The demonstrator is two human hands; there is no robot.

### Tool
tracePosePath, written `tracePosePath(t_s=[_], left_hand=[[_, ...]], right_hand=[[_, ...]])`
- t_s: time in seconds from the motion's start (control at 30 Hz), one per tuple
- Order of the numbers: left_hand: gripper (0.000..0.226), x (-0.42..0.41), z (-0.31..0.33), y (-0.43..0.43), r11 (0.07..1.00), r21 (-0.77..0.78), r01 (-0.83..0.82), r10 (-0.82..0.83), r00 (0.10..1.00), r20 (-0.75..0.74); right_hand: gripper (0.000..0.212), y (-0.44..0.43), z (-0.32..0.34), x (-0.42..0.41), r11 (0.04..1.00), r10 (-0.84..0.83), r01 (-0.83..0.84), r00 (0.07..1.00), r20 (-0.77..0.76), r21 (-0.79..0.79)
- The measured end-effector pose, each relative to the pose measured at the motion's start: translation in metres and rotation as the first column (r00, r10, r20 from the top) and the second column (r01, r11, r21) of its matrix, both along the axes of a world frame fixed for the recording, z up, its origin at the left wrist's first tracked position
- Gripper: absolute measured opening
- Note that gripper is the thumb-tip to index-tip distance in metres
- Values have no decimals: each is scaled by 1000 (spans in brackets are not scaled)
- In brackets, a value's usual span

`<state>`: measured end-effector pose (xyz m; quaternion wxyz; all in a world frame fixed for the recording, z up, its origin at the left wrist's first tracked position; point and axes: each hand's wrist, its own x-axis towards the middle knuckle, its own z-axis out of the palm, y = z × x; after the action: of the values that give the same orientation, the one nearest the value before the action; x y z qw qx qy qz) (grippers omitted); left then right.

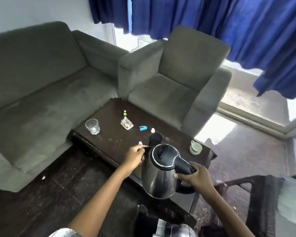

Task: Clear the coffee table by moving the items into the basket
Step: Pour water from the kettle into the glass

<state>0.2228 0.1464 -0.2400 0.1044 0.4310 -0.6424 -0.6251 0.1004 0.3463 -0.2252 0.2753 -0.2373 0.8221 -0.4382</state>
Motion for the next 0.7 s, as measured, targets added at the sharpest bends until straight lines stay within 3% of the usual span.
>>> tracePosePath(t_s=[0.13,0.23,0.5,0.7], left_hand=[[34,15,-7,-67,1000,6,-5,5,1000,28],[33,20,-13,-122,999,34,-17,15,999,50],[31,25,-25,-257,985,173,-5,-25,985,169],[30,23,-41,-328,965,254,61,-123,964,235]], right_hand=[[68,-71,-16,1,998,36,-36,999,-4,43],[48,-128,-25,1,998,45,-47,998,37,49],[41,-259,-33,4,992,98,-96,995,-32,78],[44,-320,-43,18,984,32,-27,999,-24,178]])
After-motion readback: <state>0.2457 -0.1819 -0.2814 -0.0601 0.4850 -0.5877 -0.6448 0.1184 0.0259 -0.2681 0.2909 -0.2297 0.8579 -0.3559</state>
